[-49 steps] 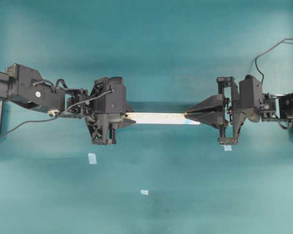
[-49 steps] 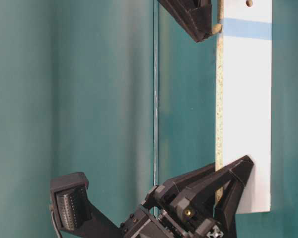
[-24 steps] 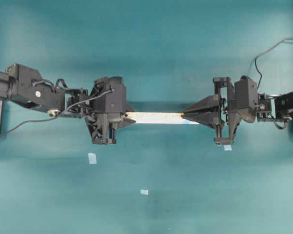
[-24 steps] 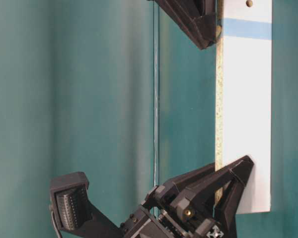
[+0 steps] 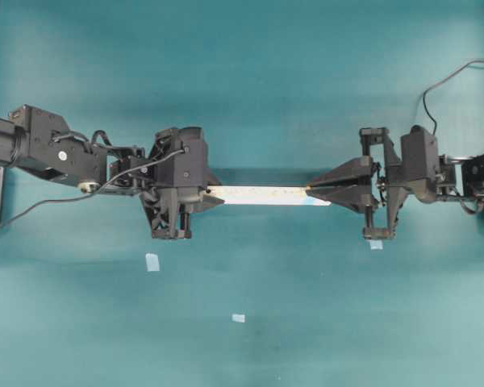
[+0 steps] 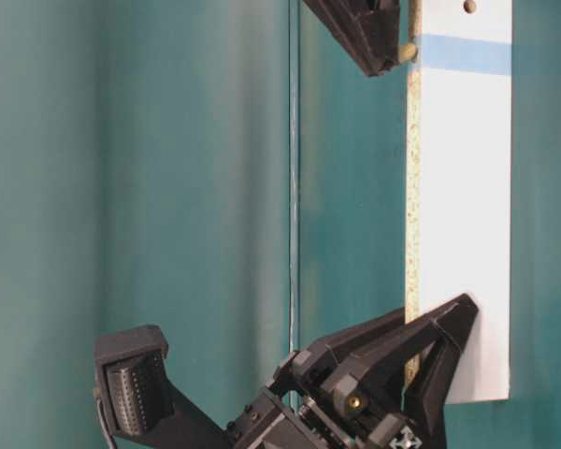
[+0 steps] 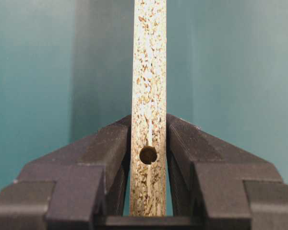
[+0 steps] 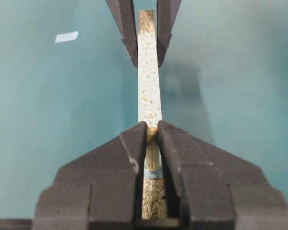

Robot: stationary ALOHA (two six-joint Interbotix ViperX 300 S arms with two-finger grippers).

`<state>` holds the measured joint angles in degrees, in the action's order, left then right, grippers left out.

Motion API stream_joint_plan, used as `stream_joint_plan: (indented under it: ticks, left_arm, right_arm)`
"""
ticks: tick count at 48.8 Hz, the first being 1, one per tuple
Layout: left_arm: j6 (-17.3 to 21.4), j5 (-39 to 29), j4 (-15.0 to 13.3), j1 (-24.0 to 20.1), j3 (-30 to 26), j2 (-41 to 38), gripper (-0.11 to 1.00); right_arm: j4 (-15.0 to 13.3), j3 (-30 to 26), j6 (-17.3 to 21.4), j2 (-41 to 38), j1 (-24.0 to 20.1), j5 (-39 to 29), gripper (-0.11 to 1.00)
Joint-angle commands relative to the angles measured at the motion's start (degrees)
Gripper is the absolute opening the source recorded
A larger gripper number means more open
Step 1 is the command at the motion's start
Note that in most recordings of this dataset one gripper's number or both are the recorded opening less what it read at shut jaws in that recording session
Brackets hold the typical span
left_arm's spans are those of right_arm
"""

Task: Insert the rod into the hole on the wooden board.
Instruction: 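Push the peg into the board's end hole with the right gripper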

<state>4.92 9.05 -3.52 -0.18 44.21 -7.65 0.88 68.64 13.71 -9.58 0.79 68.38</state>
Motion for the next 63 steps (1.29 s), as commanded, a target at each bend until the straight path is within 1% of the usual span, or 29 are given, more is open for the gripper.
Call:
stream_joint_plan:
  ticks: [1,14,24,30,47,57,63]
  left_arm:
    - [0.09,-0.26,0.18,0.09,0.00,0.79,0.32]
    - [0.00,-0.26,0.09,0.09,0.00,0.79,0.32]
    - [0.00,-0.18,0.18,0.09,0.09,0.70,0.32]
    - [-0.09,-0.26,0.09,0.00,0.09,0.70,0.32]
    - [-0.18,-0.26,0.09,0.00,0.09,0.79,0.32]
    - [-0.18,-0.26,0.09,0.00,-0.09,0.79,0.32]
    - [-0.18,-0.18,0.18,0.09,0.09,0.79,0.32]
  right_arm:
    - [0.18,0.18,0.00,1.23,-0.18,0.35,0.10]
    - [0.53,0.88,0.09,1.23,-0.88,0.18,0.10]
    - [2.99,2.55,0.09,1.23,-2.37,0.26,0.10]
    - [3.78,2.81,0.09,1.14,-3.08,0.18,0.10]
    - [3.87,3.60,0.09,1.23,-3.52,-1.41,0.10]
    - [3.87,1.41,-1.14,1.23,-3.52,-0.70,0.10]
    - [5.10,-0.44,-2.37,1.32,-3.52,1.14,0.10]
